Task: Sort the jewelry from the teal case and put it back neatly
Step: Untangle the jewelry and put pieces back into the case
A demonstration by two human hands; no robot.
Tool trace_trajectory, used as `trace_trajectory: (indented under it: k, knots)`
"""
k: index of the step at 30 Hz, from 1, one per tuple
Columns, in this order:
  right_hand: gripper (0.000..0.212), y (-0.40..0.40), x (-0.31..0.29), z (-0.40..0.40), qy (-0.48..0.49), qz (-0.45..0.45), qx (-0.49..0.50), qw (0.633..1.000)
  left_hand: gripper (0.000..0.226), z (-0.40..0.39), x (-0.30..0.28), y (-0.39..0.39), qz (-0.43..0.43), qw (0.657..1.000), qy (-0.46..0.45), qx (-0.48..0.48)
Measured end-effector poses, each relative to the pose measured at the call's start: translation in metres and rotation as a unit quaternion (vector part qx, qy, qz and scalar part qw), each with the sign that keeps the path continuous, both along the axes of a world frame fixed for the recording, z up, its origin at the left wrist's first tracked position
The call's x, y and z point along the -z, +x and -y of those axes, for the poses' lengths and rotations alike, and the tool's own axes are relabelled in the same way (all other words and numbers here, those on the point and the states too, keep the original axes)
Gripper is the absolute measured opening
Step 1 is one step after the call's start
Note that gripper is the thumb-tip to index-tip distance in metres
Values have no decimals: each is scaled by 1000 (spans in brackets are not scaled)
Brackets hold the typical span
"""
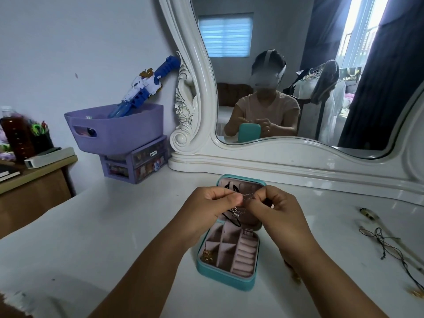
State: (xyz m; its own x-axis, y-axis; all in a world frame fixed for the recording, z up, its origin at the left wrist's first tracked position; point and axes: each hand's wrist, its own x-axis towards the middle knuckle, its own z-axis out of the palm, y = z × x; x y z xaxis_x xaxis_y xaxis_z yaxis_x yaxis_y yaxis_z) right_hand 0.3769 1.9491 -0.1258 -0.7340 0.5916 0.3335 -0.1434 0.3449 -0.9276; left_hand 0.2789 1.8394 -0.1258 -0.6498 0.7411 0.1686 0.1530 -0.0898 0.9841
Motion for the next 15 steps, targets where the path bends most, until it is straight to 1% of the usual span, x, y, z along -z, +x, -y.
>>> trace_trajectory:
  k: [2,4,8,10,12,13,15]
  knots:
    - [16,0,-1,2,-43,-22,-19,999,14,-1,-5,3,-4,1000,3,17]
    - [18,-2,-3,2,-119,-48,-39,991,12,-2,-10,4,-9,1000,9,13]
    - [28,-5,-6,-8,-278,-64,-102,953,12,-4,-12,1,-16,1000,4,-8]
    - [32,-6,-8,-14,-325,-49,-147,933,13,-5,-11,0,-3,1000,14,-21]
    - [35,-6,-9,-15,-339,-24,-190,921,15,-6,-8,0,-1,999,20,-33]
    - [33,-5,-9,-16,-326,-5,-197,925,15,-6,-7,1,-10,999,16,-40]
    - [22,-3,-8,-12,-260,44,-173,949,15,-7,-2,0,-26,998,5,-52]
